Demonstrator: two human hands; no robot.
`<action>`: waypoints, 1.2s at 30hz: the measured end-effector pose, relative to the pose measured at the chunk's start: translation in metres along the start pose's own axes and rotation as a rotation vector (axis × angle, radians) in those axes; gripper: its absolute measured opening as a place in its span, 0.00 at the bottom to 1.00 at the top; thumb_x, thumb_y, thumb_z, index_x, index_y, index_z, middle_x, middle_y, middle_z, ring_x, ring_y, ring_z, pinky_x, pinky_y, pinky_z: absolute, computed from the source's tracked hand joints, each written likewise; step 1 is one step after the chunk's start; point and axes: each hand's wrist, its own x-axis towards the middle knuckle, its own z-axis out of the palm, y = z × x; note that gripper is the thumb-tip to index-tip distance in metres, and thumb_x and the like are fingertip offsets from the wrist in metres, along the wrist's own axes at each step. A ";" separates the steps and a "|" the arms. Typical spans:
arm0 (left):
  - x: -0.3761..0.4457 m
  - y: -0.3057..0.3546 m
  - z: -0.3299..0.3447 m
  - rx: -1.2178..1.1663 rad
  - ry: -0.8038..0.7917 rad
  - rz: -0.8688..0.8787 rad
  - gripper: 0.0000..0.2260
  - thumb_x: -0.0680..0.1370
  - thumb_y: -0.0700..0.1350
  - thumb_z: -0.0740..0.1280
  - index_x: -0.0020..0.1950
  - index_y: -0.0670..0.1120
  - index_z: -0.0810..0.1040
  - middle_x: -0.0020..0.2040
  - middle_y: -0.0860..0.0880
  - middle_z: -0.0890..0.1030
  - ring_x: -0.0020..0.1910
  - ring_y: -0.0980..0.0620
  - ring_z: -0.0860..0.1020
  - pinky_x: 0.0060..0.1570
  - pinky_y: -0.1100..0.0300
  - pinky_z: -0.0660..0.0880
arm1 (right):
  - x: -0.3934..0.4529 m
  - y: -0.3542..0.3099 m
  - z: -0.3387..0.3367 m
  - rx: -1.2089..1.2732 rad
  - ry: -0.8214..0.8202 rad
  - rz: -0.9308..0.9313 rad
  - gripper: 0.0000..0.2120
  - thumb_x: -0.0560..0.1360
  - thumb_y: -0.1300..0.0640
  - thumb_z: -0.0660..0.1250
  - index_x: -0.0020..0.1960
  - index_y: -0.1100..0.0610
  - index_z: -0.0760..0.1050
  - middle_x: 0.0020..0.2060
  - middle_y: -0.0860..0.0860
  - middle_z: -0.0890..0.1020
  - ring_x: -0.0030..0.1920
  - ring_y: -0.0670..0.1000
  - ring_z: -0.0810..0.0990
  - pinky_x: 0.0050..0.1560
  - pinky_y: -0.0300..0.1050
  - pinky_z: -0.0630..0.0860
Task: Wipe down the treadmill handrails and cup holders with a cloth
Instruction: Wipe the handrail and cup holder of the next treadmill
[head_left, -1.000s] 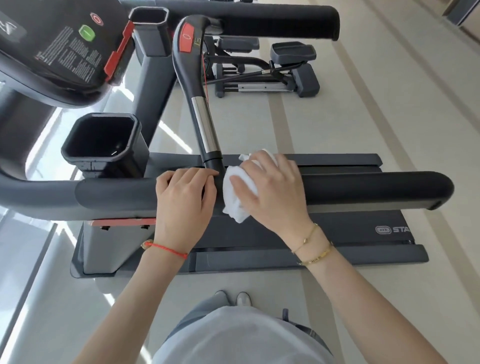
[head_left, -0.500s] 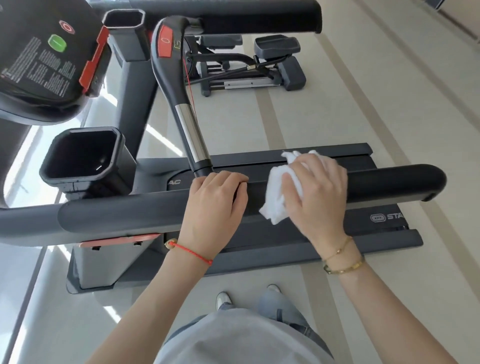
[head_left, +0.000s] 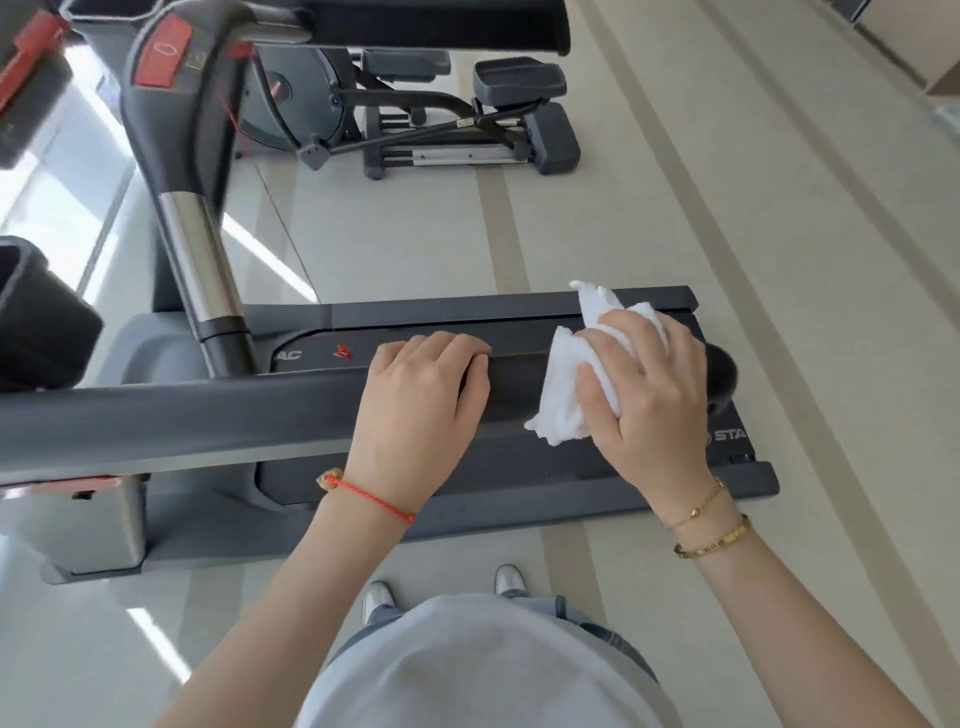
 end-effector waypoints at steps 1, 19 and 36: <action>0.003 0.010 0.006 -0.002 0.001 0.002 0.10 0.82 0.43 0.61 0.54 0.47 0.81 0.49 0.52 0.83 0.47 0.49 0.79 0.55 0.53 0.70 | -0.003 0.015 -0.004 0.005 0.001 0.019 0.14 0.81 0.51 0.57 0.57 0.57 0.78 0.57 0.55 0.79 0.58 0.62 0.73 0.58 0.58 0.70; 0.021 0.106 0.068 0.073 0.059 0.000 0.10 0.81 0.44 0.61 0.56 0.46 0.81 0.50 0.52 0.84 0.49 0.48 0.80 0.58 0.52 0.69 | -0.038 0.097 -0.020 0.845 -0.121 0.663 0.09 0.82 0.48 0.56 0.59 0.47 0.71 0.59 0.45 0.70 0.63 0.39 0.70 0.62 0.30 0.66; 0.017 0.097 0.069 0.075 0.127 0.030 0.10 0.81 0.41 0.59 0.51 0.45 0.81 0.46 0.51 0.82 0.45 0.47 0.79 0.55 0.52 0.70 | 0.026 0.085 -0.031 0.374 -0.468 0.007 0.15 0.80 0.45 0.60 0.60 0.50 0.76 0.57 0.46 0.76 0.48 0.52 0.75 0.48 0.43 0.71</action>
